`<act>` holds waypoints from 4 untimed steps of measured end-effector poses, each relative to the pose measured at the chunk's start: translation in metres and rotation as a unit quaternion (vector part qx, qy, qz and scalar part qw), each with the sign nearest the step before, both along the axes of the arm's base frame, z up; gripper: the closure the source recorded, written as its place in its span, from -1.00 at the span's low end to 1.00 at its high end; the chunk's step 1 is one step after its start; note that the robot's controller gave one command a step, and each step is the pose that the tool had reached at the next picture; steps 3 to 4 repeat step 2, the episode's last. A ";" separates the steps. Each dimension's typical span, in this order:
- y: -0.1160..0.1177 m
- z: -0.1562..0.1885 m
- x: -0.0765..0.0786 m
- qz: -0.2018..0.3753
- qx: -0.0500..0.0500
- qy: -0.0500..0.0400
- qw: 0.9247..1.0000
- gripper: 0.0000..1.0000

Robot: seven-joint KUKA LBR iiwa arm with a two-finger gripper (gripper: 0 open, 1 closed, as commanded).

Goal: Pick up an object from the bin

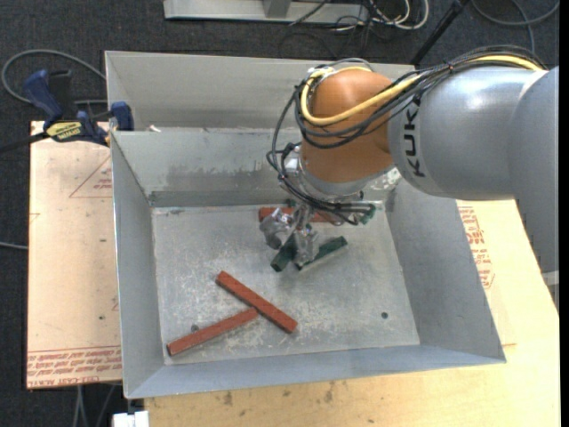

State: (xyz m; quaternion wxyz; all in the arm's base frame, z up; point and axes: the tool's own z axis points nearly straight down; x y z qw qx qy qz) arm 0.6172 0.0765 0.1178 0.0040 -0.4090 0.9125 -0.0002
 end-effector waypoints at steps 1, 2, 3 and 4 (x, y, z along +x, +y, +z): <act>0.001 0.013 0.001 -0.001 0.000 0.001 1.000 1.00; 0.002 0.062 0.002 -0.002 0.000 0.000 1.000 1.00; 0.002 0.062 0.002 -0.002 0.000 0.000 1.000 1.00; 0.002 0.062 0.002 -0.002 0.000 0.000 1.000 1.00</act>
Offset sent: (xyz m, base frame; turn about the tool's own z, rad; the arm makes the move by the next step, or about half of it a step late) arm -0.0001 0.0000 0.0121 0.0000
